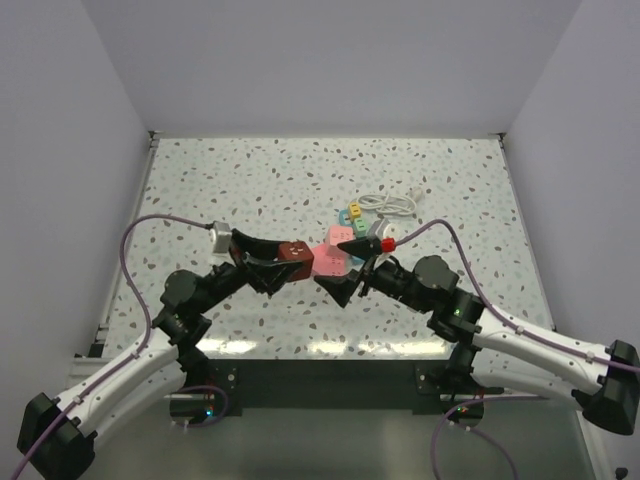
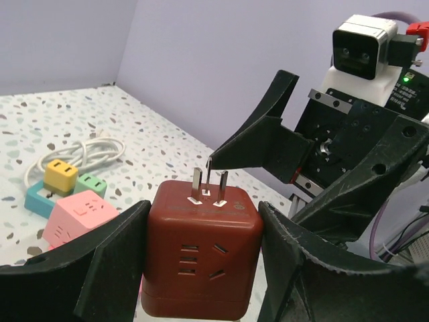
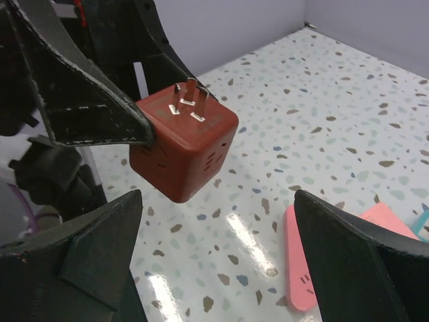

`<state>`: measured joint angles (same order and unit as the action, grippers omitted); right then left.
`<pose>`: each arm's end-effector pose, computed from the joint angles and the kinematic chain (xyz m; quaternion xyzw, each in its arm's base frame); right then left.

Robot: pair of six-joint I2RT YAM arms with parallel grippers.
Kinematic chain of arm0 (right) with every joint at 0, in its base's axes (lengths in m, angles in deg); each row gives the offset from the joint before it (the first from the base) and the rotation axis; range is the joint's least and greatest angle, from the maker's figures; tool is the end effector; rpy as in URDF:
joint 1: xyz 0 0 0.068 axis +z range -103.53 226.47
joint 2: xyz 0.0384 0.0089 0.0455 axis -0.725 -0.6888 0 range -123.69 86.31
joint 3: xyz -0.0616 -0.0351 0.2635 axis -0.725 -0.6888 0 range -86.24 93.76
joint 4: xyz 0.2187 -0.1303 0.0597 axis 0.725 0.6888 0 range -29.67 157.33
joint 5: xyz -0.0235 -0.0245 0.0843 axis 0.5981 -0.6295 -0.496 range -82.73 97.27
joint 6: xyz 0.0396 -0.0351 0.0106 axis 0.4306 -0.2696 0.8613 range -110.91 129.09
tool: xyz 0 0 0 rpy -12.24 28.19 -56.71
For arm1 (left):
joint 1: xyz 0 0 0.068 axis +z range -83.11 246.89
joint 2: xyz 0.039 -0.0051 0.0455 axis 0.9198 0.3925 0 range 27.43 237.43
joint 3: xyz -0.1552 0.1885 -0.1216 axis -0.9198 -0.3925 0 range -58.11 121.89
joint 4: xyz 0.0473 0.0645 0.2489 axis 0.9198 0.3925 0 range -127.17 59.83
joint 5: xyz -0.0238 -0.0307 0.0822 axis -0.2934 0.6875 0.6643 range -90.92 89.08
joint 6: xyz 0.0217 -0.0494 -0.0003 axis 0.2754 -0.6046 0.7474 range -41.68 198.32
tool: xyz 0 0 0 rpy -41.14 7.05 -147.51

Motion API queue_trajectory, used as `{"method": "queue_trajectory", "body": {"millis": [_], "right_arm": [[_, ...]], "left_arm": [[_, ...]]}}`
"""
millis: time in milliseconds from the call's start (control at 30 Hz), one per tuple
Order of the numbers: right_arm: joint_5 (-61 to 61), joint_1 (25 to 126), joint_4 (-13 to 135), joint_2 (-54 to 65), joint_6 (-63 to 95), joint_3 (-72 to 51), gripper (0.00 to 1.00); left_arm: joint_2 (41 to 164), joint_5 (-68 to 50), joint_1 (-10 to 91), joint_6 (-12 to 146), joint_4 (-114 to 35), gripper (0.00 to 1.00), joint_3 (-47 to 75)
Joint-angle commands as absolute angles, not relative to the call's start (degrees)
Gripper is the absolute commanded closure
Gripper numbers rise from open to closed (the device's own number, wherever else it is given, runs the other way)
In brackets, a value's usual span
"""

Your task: Insert the plug

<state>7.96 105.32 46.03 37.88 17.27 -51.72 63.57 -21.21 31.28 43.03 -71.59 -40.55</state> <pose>0.1072 0.1767 0.3111 -0.2977 0.6387 0.3882 0.5939 0.1241 -0.1041 0.2773 0.1422 0.5931 -0.5420 0.5782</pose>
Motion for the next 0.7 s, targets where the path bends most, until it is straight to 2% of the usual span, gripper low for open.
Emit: {"method": "queue_trajectory", "body": {"millis": [0, 200, 667], "right_arm": [[1.74, 104.47, 36.00, 37.53, 23.93, -53.02, 0.02], [-4.32, 103.25, 24.41, 35.42, 28.33, -54.60, 0.02], [-11.80, 98.76, 10.77, 33.84, 32.56, -57.24, 0.02]], "left_arm": [[63.29, -20.34, 31.82, 45.19, -80.23, 1.00, -38.17], [65.05, -22.19, 31.82, 44.57, -88.31, 1.00, -35.44], [70.76, -31.68, 31.74, 35.96, -107.82, 1.00, -31.31]]}}
